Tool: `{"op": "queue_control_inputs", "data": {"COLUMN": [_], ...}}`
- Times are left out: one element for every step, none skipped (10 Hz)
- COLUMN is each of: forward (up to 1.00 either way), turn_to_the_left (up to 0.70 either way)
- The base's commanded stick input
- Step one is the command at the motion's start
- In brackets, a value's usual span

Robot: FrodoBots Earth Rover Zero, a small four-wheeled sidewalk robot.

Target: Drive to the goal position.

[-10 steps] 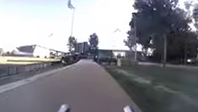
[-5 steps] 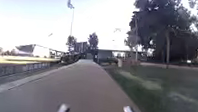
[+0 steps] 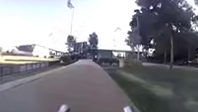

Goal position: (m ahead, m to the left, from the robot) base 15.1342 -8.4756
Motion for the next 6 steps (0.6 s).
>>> {"op": "queue_control_inputs", "data": {"forward": [1.00,1.00,1.00,1.00,1.00,1.00], "turn_to_the_left": [0.14,0.37,0.21,0.00,0.00,0.00]}}
